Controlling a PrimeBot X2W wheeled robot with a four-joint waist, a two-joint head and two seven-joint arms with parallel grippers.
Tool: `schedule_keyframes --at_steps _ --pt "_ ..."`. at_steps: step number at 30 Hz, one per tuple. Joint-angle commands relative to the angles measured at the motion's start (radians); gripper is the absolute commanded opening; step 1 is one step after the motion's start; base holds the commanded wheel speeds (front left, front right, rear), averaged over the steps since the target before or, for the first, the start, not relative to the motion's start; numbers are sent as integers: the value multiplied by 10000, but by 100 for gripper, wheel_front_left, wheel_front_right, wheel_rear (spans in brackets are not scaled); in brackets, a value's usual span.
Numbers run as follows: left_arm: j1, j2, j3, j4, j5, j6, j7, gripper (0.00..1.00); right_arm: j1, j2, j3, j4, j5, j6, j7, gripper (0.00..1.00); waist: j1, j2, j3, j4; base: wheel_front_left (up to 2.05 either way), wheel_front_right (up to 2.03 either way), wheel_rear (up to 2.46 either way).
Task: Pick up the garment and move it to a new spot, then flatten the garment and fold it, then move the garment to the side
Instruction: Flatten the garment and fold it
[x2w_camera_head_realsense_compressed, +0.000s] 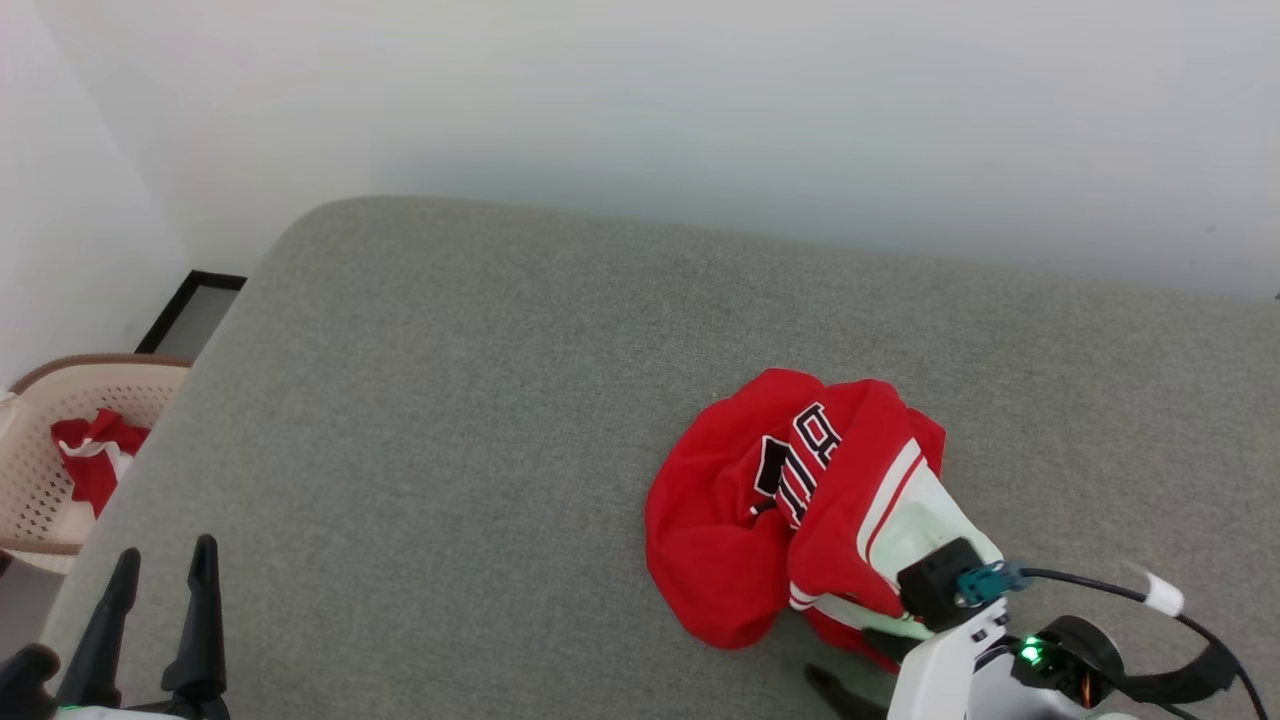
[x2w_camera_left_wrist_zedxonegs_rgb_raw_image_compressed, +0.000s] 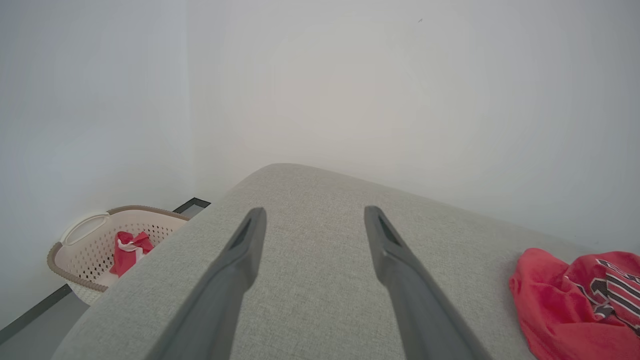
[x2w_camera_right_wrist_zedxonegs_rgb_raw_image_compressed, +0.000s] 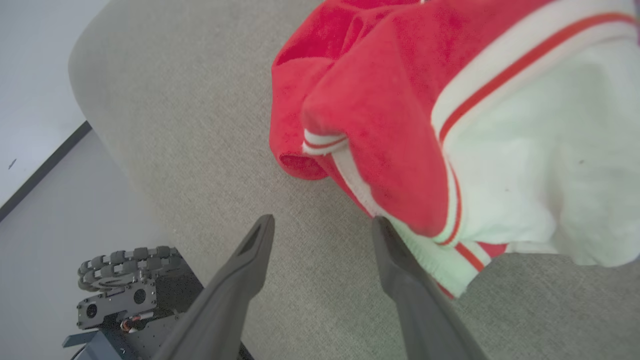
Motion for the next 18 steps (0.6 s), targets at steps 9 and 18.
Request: schedule_keyframes --at_steps 9,18 --pt "-211 -87 -55 155 107 -73 -4 100 -223 -28 83 169 303 -14 543 100 0 0 132 81 0 0 0" --pt "-78 -60 158 155 149 -64 -4 100 251 -162 -735 -1536 655 -14 814 100 0 0 120 -84 0 0 0"
